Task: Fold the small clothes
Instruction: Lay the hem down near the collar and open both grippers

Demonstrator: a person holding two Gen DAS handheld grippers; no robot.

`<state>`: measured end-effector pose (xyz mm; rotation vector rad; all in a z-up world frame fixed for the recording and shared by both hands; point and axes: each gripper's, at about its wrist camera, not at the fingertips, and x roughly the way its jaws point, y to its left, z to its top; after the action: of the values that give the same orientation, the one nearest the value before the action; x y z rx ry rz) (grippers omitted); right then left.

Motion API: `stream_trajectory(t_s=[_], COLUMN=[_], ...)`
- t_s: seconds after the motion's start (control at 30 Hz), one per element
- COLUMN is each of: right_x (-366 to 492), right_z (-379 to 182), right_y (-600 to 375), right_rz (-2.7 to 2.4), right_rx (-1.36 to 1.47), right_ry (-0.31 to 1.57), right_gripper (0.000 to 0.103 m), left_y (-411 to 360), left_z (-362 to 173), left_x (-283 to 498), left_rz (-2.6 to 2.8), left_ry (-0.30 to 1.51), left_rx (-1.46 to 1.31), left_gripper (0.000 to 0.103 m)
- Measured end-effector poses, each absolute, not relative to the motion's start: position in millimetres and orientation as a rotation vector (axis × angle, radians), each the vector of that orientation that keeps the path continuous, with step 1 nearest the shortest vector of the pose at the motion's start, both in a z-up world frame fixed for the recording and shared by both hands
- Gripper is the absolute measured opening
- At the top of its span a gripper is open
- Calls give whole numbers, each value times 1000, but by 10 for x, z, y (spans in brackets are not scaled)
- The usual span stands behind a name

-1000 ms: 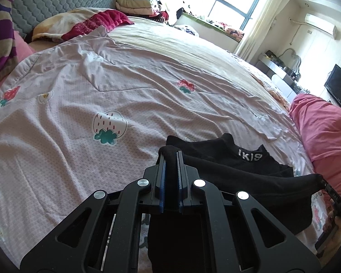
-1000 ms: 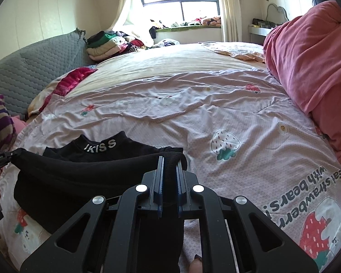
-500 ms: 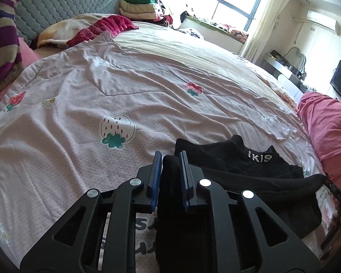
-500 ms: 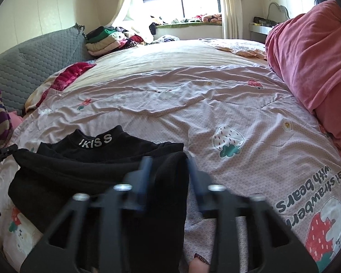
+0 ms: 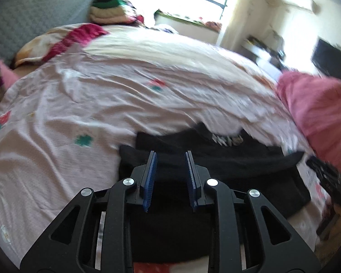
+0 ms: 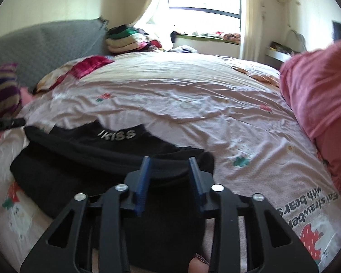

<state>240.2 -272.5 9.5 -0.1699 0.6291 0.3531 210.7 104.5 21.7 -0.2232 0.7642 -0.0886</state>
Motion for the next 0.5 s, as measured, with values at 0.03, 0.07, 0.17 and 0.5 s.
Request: stream_trajectory(t_s=[0.03,0.07,0.17,0.5], right_x=[2379,2365,2344,2392], right_z=[67,45,-49,-419], right_y=[-2671,-2645,-2566,-2559], right_rz=[369,377,399,375], right_rx=[-190,-198,-224,-279], right_ry=[638,646,684,800], right_gripper=[25,24,23,23], left_y=[960,899,674,469], left_z=[181,150,24,-351], left_x=[2110,2106,2106,2131], left_rz=[-116,-134,-188,-174], left_ry=[787,803,869,959], left_rx=[-207,-193,-130,-7], left_gripper=[14,12,10,10])
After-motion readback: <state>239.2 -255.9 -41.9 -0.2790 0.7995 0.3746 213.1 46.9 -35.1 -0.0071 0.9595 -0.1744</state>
